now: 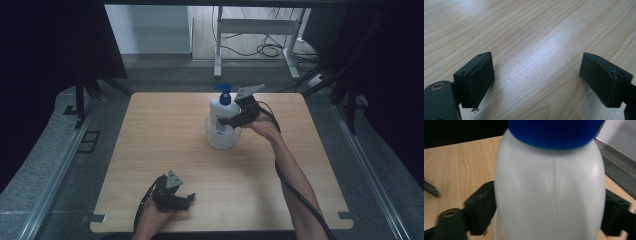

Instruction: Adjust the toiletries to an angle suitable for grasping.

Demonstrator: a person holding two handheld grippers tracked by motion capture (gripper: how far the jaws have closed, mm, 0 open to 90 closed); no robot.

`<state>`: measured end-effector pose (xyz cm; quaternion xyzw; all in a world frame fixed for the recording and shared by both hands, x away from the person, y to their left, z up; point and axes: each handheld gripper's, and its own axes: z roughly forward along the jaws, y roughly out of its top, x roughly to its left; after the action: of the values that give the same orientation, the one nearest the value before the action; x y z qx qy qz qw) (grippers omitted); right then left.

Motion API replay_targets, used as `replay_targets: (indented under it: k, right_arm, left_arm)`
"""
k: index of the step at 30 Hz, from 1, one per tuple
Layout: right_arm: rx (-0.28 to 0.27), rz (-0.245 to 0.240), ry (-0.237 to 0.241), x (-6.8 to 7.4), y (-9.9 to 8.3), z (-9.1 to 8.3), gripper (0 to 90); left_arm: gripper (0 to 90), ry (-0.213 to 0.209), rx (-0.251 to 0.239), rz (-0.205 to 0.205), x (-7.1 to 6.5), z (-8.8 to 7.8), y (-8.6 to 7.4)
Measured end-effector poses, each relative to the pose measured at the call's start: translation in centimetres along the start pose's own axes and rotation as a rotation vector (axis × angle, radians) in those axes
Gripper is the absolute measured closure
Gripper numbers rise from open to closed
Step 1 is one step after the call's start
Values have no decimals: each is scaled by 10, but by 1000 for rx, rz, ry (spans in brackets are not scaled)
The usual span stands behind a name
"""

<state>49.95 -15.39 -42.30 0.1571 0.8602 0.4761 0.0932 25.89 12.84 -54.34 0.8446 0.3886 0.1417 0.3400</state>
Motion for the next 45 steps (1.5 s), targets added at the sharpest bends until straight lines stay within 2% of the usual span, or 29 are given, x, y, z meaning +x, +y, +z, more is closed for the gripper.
replay_targets:
  k: [6, 10, 16, 28, 45]
  right_arm:
    - [8, -15, -26, 4, 2, -6, 106]
    - [27, -19, -56, 7, 4, -8, 1]
    - [46, -8, -91, 12, 4, -11, 0]
    - [60, -6, -114, 16, 1, -18, 0]
    - [63, 3, -140, 21, -1, -37, 0]
  left_arm:
    - [120, 0, -1, 0, 0, 0, 0]
    - [120, 0, -1, -1, 0, 0, 0]
    - [121, 1, 0, -1, 0, 0, 0]
    - [120, 2, -1, -2, 0, 0, 0]
    - [120, 3, -4, -2, 0, 0, 0]
